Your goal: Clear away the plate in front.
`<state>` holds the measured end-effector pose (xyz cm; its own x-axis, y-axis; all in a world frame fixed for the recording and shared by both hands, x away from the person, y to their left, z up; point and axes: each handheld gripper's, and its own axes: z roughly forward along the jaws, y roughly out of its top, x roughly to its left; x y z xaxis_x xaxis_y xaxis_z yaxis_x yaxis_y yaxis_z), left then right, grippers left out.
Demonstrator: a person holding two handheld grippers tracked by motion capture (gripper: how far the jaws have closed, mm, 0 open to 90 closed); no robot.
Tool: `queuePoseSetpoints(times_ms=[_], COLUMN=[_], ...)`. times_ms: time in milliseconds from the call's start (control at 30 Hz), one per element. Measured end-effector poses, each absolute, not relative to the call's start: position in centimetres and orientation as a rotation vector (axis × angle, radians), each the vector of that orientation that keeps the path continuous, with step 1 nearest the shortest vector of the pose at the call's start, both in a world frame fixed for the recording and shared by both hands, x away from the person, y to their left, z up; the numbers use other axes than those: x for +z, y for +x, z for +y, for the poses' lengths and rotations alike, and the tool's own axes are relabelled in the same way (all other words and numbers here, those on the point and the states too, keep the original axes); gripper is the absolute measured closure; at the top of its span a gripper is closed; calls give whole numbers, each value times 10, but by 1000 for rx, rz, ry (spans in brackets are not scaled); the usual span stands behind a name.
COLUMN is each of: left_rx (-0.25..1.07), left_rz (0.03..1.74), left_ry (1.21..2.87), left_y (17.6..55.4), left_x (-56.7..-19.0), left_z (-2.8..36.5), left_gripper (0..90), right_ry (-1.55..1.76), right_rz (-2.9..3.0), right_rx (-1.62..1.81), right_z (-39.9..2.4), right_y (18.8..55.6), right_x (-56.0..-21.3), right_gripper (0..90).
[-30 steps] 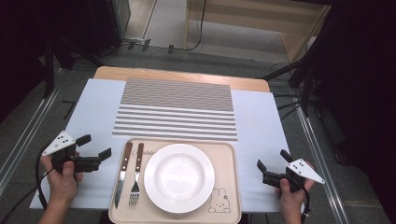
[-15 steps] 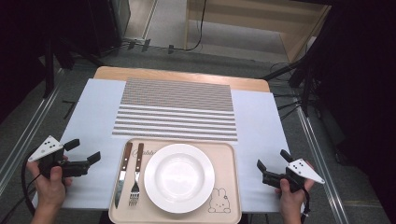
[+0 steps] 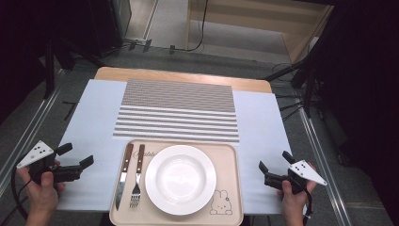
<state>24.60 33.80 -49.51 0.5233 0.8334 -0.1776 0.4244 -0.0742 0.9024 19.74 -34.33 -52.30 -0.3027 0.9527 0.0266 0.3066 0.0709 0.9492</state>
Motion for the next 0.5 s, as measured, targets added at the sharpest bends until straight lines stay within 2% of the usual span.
queuePoseSetpoints(times_ms=[500], left_rx=[443], left_rz=[1069], left_ry=[1698], left_y=[249], left_x=[-500], left_z=[336], left_gripper=[0], right_ry=[1251], right_rz=[1712], right_rx=[1230], right_z=[-341], right_y=[199], right_x=[-524], right_gripper=[0])
